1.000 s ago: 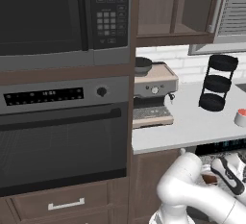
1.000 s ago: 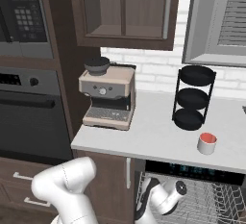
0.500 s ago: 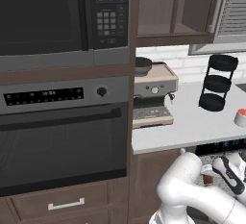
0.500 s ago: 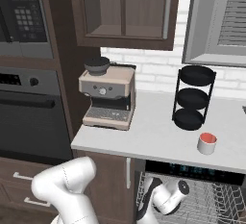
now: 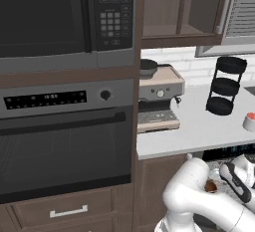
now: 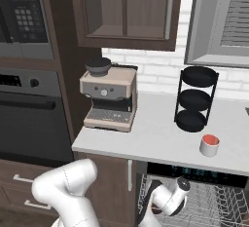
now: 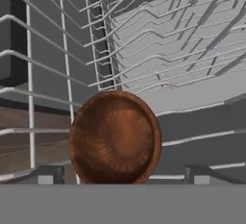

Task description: Pick up the cup and bowl from the counter, place them in the dishwasher, and close the dishwasher door.

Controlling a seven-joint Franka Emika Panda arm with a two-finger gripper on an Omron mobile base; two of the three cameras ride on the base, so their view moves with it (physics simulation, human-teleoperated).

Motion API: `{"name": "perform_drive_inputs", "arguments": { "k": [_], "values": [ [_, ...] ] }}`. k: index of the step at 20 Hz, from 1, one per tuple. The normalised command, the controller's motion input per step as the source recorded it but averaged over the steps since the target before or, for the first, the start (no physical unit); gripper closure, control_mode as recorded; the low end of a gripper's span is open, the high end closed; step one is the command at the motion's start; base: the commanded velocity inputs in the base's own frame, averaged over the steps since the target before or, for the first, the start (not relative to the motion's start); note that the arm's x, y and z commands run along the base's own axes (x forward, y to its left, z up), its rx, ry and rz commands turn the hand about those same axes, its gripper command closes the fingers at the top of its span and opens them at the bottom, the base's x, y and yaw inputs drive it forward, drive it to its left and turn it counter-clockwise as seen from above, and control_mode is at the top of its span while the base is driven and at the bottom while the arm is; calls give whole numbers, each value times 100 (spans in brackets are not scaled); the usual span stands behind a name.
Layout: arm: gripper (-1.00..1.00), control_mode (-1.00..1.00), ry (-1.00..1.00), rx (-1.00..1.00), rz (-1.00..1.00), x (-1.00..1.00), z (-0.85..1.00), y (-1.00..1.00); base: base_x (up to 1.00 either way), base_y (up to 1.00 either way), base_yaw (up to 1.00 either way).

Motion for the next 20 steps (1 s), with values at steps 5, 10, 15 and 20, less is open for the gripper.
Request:
{"name": "perform_drive_inputs", "arguments": {
  "k": [5, 10, 15, 20],
  "values": [
    [-100, -100, 1, -27, -21, -7, 57, -23, 0, 0, 0],
    [-100, -100, -14, -3, -7, -36, 92, -61, 0, 0, 0],
    [-100, -100, -3, 0, 0, -9, 100, -59, 0, 0, 0],
    [-100, -100, 0, -19, 0, 0, 100, -34, 0, 0, 0]
  ]
}}
